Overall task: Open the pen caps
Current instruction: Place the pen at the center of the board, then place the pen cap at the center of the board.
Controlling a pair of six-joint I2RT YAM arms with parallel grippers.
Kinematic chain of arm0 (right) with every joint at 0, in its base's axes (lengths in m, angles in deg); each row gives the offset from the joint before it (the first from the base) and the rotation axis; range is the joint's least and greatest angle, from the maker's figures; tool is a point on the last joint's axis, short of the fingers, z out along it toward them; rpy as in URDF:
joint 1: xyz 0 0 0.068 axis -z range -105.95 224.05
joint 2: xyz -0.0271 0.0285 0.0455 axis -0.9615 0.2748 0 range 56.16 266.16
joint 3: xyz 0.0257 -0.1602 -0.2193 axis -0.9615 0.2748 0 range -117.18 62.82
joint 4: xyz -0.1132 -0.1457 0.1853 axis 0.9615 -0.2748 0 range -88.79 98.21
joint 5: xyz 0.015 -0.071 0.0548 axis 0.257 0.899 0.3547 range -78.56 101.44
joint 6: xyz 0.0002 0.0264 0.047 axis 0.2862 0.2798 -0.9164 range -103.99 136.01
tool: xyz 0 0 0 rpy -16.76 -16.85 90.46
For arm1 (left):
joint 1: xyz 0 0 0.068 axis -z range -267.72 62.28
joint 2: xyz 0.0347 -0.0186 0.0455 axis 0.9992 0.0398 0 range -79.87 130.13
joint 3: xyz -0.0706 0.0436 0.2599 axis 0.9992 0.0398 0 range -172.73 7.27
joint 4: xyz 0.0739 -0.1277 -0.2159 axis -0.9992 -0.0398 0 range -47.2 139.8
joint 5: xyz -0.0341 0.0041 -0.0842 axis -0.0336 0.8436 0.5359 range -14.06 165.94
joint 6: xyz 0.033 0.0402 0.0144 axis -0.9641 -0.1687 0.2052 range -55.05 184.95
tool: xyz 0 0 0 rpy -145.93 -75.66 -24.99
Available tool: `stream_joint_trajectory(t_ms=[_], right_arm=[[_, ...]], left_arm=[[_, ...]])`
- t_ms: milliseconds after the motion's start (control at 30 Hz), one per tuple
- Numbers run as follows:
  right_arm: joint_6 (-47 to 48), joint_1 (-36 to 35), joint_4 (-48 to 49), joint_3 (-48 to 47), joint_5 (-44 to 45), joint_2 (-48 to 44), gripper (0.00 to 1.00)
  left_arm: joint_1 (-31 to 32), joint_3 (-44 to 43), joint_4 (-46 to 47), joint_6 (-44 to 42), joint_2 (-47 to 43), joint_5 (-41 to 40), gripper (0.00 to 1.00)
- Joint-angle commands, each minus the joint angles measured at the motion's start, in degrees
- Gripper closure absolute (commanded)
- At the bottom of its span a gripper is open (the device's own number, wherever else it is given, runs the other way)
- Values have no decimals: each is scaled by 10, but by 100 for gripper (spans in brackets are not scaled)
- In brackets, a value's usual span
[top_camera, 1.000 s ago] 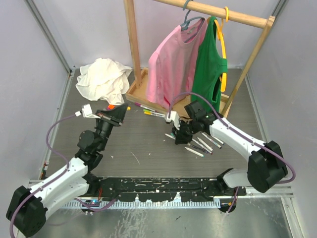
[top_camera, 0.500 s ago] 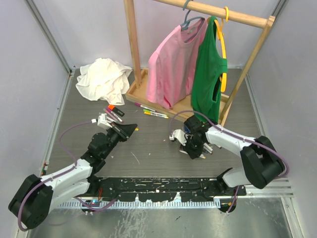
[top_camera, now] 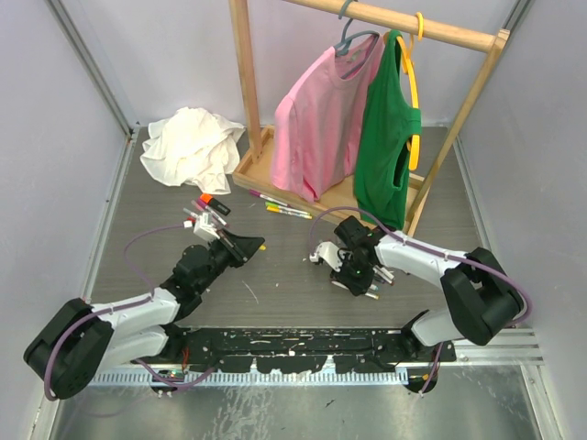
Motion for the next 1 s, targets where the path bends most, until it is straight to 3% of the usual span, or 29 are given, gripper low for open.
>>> stream_joint_trajectory(t_ms=[0,433,733,967], right_arm=[[-4,-5,24,1,17,14,69],[-7,-5,24,-6,18,-7,66],[-8,-4,28,-13,8,-58,57],[-7,1,29,-14,6,-74,53]], left_arm=[[18,-21,59,4,26,-5,100],[123,-65,73,20,162,-87,100],[147,-142,13,82,278,-119,100],[149,-229,-96,111,336,-101,100]])
